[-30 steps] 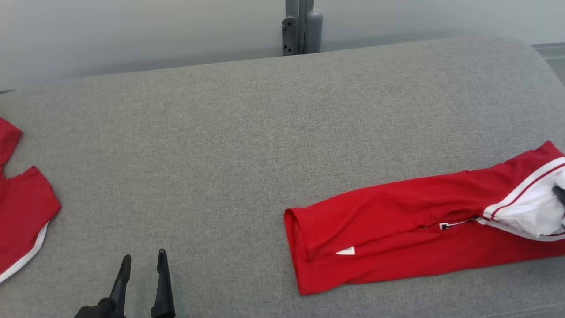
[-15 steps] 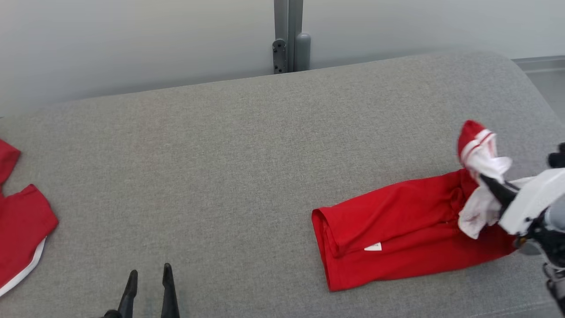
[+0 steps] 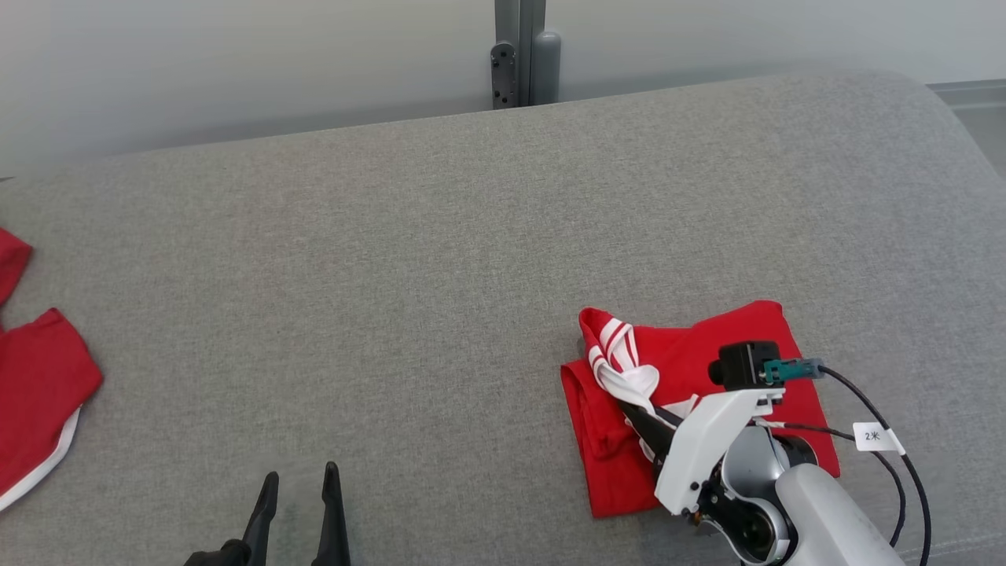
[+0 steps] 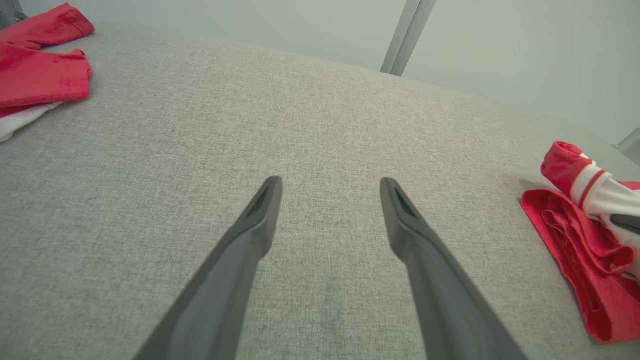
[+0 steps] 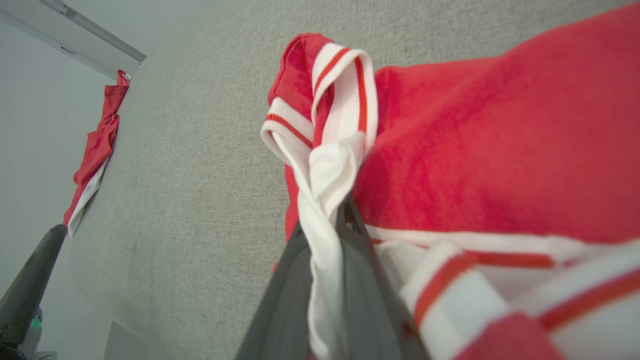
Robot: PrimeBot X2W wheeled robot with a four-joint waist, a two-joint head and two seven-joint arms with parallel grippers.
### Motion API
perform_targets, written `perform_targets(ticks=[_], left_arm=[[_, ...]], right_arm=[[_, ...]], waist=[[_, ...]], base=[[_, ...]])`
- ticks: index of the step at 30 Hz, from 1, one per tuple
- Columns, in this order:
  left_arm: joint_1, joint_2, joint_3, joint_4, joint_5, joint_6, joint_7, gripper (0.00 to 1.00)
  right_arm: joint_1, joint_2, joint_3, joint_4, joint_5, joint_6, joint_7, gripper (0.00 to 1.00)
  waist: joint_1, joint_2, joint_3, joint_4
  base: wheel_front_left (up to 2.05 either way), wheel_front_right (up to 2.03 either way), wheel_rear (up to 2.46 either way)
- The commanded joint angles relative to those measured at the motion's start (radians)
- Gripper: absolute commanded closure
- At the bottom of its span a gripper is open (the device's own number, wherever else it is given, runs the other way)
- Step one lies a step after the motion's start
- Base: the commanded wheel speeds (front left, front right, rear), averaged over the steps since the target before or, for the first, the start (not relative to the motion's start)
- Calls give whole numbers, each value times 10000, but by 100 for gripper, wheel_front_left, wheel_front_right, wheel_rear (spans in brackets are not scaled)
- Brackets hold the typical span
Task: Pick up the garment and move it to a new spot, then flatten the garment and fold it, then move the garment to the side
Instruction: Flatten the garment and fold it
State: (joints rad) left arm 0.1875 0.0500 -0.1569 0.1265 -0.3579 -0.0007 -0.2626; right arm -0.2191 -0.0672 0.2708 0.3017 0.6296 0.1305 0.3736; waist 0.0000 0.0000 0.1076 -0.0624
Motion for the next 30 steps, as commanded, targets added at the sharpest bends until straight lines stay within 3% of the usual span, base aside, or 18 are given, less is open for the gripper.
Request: perform_targets(ticks=[1, 3, 4, 5, 11, 16, 18, 24, 30], left_arm=[[-94, 14, 63, 10, 108, 13, -29, 0], [-50, 14, 105, 45, 82, 17, -29, 0], [-24, 14, 121, 56, 73, 9, -30, 0], [9, 14, 140, 67, 71, 7, -30, 0], [192, 14, 241, 37, 72, 37, -30, 0], [329, 12, 375, -69, 26, 82, -30, 0], [291, 13, 290, -103, 40, 97, -30, 0], [-22, 13, 220, -34, 53, 10, -30, 0], [-229, 16, 196, 59, 147, -51, -30, 0]], right_arm=[[65, 58, 74, 103, -76, 4, -147, 100], [40, 90, 176, 239, -109, 4, -340, 100], [2, 108, 301, 239, -193, 5, -453, 56], [-8, 122, 472, 216, -253, 5, -536, 0], [415, -361, 396, -1346, -432, 4, -1226, 0], [1146, -1276, -817, -3390, -548, 4, -1507, 0], [1344, -1640, -1376, -3543, -830, 4, -1655, 100], [1177, -1917, -802, -2099, -1529, 4, -2476, 100], [98, -1132, 393, 363, -2074, 4, -3779, 100]], waist=[[0, 0, 0, 83], [0, 0, -39, 120], [0, 0, -64, 125], [0, 0, -88, 126], [0, 0, -251, 111], [0, 0, -182, -7], [0, 0, -114, -25], [0, 0, 120, -41], [0, 0, 275, 132]], base=[[0, 0, 0], [0, 0, 0], [0, 0, 0], [0, 0, 0], [0, 0, 0], [0, 0, 0], [0, 0, 0], [0, 0, 0], [0, 0, 0]])
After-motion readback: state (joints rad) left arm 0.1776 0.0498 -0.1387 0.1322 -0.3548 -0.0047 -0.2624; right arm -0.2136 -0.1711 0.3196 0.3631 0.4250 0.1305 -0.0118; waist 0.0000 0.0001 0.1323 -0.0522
